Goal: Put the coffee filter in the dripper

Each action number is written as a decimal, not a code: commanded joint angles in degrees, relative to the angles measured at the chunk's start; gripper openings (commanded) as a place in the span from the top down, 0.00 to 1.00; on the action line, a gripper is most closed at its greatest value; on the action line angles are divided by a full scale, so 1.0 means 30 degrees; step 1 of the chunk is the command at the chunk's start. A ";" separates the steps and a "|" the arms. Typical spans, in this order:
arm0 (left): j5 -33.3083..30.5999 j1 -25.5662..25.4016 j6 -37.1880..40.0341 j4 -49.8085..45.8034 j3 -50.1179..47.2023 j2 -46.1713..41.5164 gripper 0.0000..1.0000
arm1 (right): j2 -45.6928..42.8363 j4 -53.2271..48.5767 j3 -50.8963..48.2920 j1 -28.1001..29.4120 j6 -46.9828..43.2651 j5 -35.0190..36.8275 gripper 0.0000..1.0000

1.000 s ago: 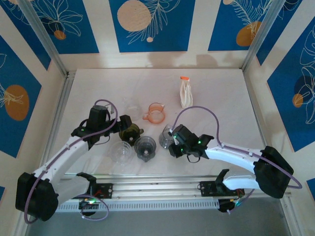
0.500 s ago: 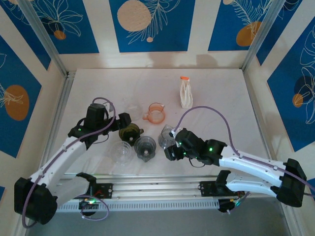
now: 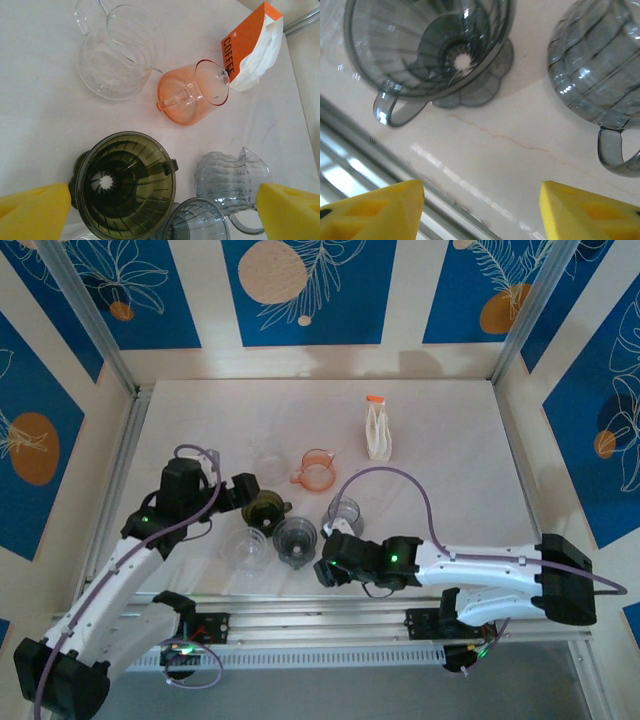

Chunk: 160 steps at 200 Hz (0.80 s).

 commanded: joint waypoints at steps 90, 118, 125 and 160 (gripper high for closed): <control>0.0182 -0.0091 0.0561 -0.0898 -0.0590 -0.2245 0.03 | 0.4680 -0.1566 0.4504 -0.1783 0.6070 0.0261 0.48; 0.0212 -0.0091 0.0626 -0.0925 -0.0550 -0.2297 0.03 | 0.5553 -0.1531 0.5104 -0.1984 0.5861 -0.0291 0.51; 0.0184 -0.0091 0.0649 -0.0915 -0.0517 -0.2297 0.03 | 0.5766 -0.1482 0.5264 -0.2078 0.5743 -0.0473 0.53; 0.0211 -0.0091 0.0618 -0.0814 -0.0521 -0.2297 0.03 | 0.6692 -0.1181 0.5746 -0.2528 0.5343 -0.1253 0.62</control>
